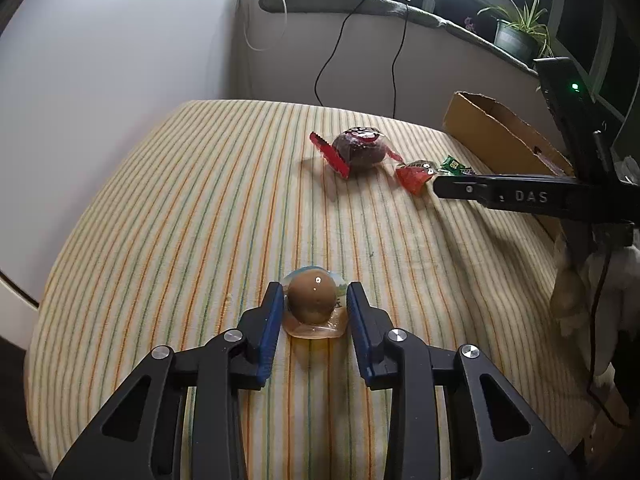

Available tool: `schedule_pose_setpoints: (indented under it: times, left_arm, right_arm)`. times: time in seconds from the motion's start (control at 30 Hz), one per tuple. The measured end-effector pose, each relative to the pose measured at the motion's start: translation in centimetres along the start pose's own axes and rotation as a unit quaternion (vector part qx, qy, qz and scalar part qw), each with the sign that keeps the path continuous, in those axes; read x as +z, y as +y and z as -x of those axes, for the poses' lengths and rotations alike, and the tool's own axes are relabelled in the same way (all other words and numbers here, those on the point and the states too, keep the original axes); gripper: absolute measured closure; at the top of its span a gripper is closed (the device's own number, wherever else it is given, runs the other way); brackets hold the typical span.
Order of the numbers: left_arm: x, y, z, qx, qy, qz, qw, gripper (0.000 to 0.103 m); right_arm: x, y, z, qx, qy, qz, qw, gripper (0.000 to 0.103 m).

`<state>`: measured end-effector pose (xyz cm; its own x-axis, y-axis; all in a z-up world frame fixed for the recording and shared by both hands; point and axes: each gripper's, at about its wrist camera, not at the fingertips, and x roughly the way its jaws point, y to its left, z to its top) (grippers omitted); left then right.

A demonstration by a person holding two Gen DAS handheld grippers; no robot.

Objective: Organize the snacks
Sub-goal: 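Grasp the egg-shaped snack with the left gripper while the right grasps the green candy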

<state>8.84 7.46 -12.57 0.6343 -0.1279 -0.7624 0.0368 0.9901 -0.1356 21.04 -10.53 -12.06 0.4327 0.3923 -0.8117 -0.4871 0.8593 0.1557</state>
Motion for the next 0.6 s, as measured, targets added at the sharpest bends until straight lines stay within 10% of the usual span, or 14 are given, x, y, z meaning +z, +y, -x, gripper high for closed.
schedule_pose_setpoints:
  times: [0.6]
  left_arm:
    - [-0.1,0.1,0.2,0.002,-0.009,0.004,0.9999,0.079]
  right_arm:
    - [0.5,1.3,-1.0,-0.039,-0.003,0.040,0.998,0.079]
